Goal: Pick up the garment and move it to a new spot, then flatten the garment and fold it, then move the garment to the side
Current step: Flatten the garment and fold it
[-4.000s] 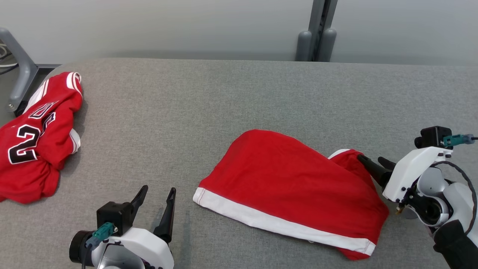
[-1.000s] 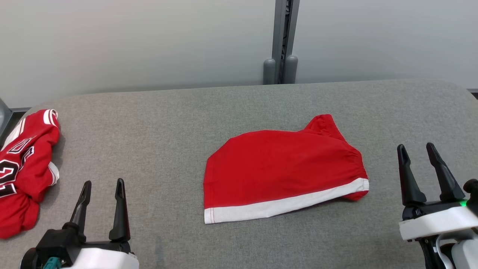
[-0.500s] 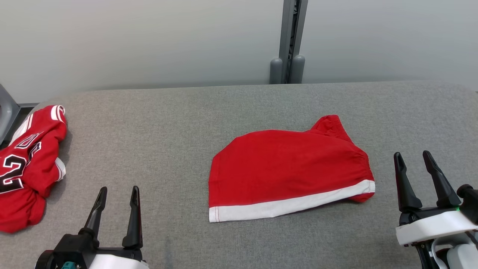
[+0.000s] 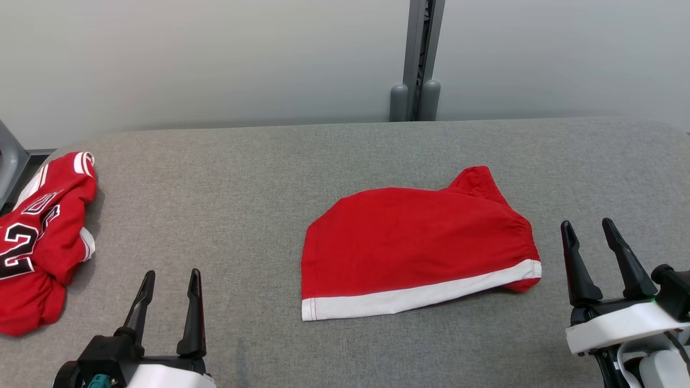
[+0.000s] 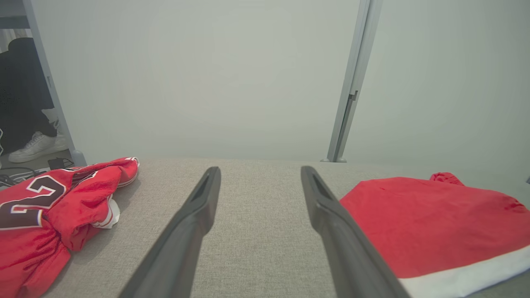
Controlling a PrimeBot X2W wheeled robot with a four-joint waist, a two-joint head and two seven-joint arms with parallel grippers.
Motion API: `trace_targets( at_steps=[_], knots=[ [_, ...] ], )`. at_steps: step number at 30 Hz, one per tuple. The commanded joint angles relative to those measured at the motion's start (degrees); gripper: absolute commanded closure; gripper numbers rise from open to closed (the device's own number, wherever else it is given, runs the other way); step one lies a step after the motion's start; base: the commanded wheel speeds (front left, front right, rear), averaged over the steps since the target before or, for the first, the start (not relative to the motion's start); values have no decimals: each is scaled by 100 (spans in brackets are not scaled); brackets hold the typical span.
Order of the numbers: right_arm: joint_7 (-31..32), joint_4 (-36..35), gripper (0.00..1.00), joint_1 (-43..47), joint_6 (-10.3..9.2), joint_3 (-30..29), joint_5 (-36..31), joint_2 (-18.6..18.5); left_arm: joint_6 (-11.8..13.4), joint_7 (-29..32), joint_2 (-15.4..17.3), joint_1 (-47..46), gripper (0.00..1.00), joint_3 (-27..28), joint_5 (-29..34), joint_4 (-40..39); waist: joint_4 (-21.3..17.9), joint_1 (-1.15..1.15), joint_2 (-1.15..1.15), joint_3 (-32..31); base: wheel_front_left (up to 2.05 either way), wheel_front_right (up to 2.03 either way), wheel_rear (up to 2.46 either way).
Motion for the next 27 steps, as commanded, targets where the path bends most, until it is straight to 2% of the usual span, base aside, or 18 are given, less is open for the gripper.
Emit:
trace_targets(
  at_steps=[1,27],
  knots=[
    [-21,16,0,-9,14,3,31,-41,-30,-14,12,-66,0,31,46,12,-5,0,0,-6,0,0,0],
    [-21,96,0,-33,14,28,114,-44,-148,-14,-85,-84,0,127,104,112,-22,0,0,-4,0,0,0]
  ],
)
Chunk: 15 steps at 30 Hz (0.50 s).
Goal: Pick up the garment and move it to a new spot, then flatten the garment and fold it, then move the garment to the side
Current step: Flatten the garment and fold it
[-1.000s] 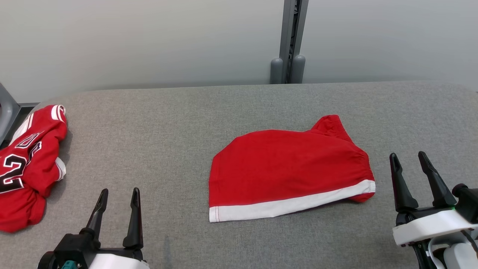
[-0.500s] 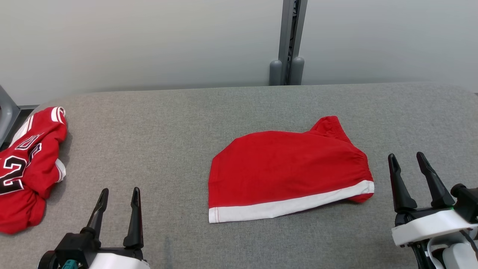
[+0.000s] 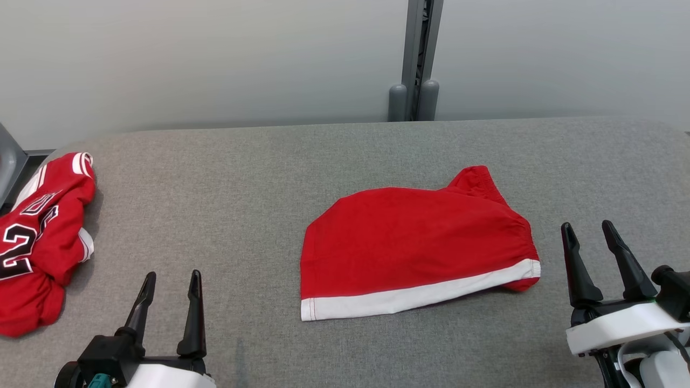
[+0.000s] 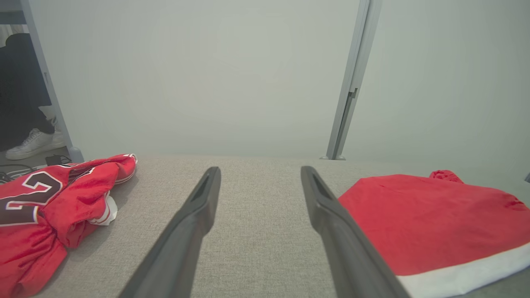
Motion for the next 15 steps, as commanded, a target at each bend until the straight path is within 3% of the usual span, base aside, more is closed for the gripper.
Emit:
trace_targets(
  at_steps=[1,10,15],
  knots=[
    [-21,22,0,-32,14,-10,27,-13,-31,-14,-7,-69,0,37,40,5,-2,0,0,14,0,0,0],
    [-21,65,0,-55,14,5,50,-5,-133,-14,-60,-132,0,17,-18,147,-37,0,0,13,0,0,0],
    [-21,254,0,-91,14,72,208,-58,-413,330,-140,-210,0,-219,-236,379,-70,0,0,15,0,0,0]
  ],
)
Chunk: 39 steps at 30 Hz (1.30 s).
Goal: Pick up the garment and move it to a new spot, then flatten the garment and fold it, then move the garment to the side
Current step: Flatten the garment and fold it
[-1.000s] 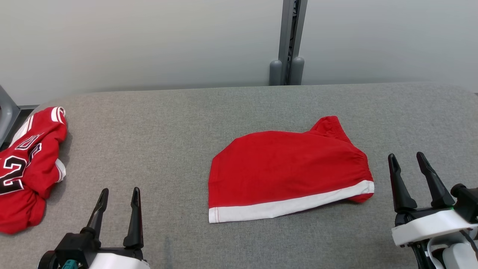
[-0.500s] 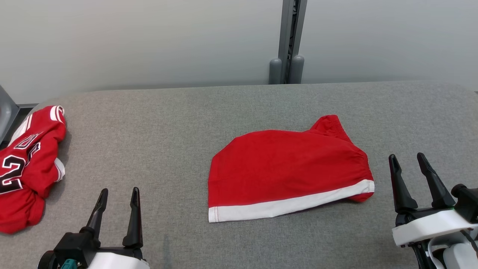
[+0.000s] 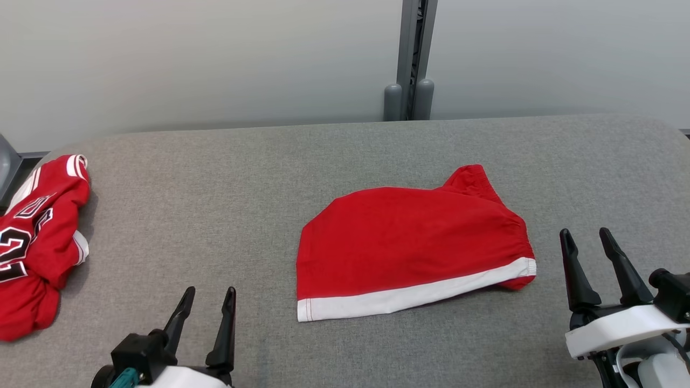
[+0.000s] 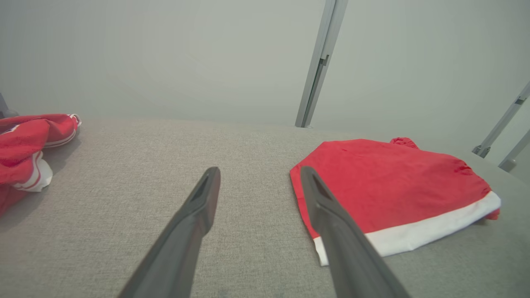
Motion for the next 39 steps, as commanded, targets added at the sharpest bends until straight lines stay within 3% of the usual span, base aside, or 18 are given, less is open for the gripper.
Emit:
trace_targets(
  at_steps=[1,11,17,26,39],
  knots=[
    [-21,59,0,-73,14,35,69,-65,-52,44,20,-184,0,-5,-47,18,-12,0,0,9,0,0,0],
    [445,834,0,-533,14,397,688,-433,-264,768,-75,-567,0,-386,-190,400,-130,0,0,166,0,0,0],
    [754,1164,0,-931,13,960,1369,-662,-340,1150,-180,-887,0,-619,-230,670,-148,0,0,416,0,0,0],
    [1137,1594,0,-1362,14,1957,2408,-1098,-468,1372,-300,-1280,0,-965,-283,1013,12,0,0,778,0,0,0],
    [1233,2001,0,-1715,14,2862,3346,-1276,-547,1693,-374,-1524,0,-1359,-260,1370,129,0,0,921,0,0,0]
  ],
)
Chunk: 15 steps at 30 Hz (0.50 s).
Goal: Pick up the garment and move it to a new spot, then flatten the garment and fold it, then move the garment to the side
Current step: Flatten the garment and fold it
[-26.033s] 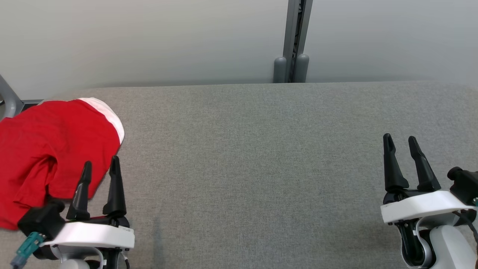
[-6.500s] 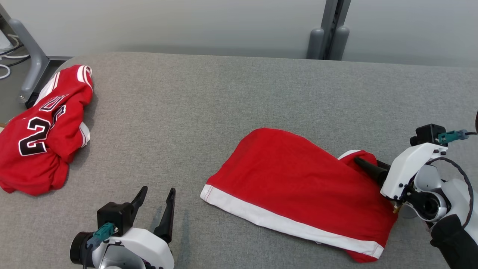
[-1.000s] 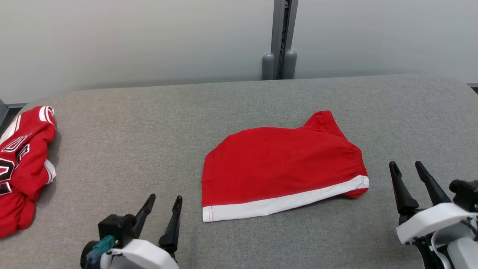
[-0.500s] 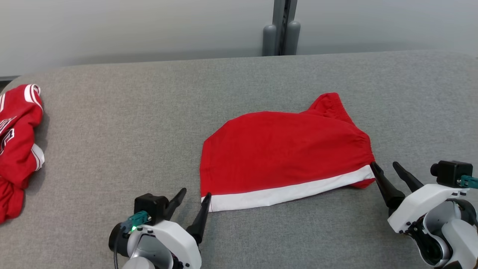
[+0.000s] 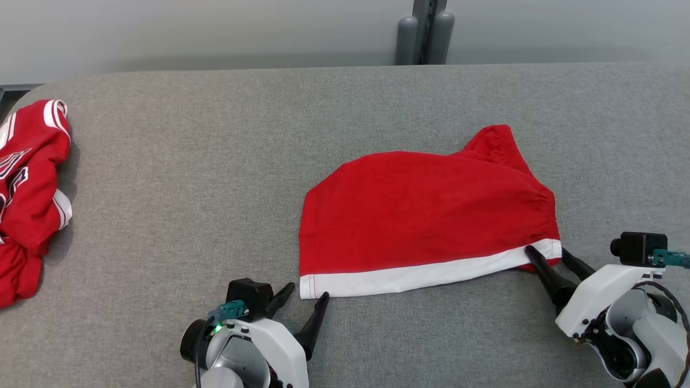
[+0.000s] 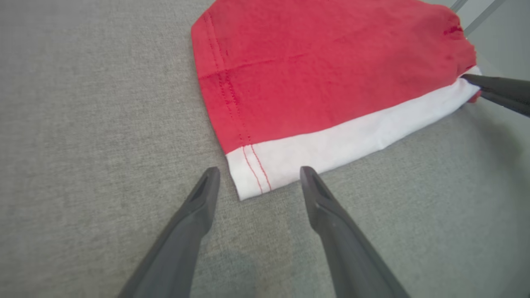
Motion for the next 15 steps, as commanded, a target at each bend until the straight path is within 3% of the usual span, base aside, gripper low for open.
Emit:
trace_targets(
  at_steps=[1,13,15],
  knots=[
    [-37,41,0,-71,14,89,105,-30,-29,1,2,-134,0,-10,12,32,8,0,0,27,0,0,0],
    [-364,108,3,-316,14,767,599,-148,-38,98,-17,-281,0,-147,-97,374,-22,0,0,98,0,0,0],
    [-418,68,21,-352,14,899,669,-173,-52,89,-18,-303,27,-165,-116,398,-29,0,0,102,0,0,0]
  ],
)
